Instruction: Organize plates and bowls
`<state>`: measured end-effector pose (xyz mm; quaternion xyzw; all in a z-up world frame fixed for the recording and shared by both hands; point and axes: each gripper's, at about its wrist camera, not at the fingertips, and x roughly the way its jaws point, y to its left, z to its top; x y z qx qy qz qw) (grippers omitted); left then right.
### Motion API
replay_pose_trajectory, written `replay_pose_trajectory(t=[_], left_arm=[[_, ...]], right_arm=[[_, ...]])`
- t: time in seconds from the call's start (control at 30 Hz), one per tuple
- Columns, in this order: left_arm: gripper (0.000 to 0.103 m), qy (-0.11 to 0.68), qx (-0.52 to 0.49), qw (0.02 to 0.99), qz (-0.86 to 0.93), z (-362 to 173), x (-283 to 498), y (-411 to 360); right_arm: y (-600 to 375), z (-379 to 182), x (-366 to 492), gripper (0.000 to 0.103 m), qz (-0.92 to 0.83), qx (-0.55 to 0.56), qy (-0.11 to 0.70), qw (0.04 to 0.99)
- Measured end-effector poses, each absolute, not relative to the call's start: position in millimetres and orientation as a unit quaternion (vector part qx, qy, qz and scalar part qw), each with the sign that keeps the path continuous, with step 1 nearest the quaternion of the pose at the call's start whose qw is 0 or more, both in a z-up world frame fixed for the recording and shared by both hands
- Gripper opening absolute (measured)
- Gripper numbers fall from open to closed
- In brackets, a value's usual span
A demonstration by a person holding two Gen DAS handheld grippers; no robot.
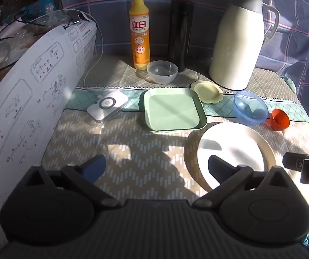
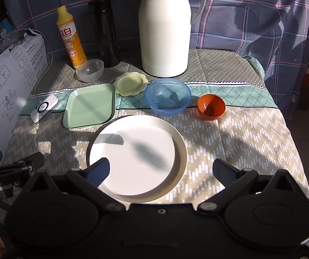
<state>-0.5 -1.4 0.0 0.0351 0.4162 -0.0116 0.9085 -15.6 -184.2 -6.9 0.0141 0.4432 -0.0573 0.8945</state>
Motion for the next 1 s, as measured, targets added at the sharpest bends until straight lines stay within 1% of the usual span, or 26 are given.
replay_pose_trajectory(t=[0.1,0.17,1.0], left_arm=[[0.103,0.407,0.049,0.912,-0.006,2,-5,-12],[0.103,0.418,0.007,0.908,-0.018,-1,0,1],[0.103,0.435,0.015,0.900,-0.022,-6,3,1]], right_arm=[[-184,-7,-18,0.103,-0.055,0.019,0.445,0.894],[-192,-9,-17,0.103,-0.055,0.026,0.450,0.891],[-192,-18,-11,0.103,-0.073,0.036,0.462,0.883]])
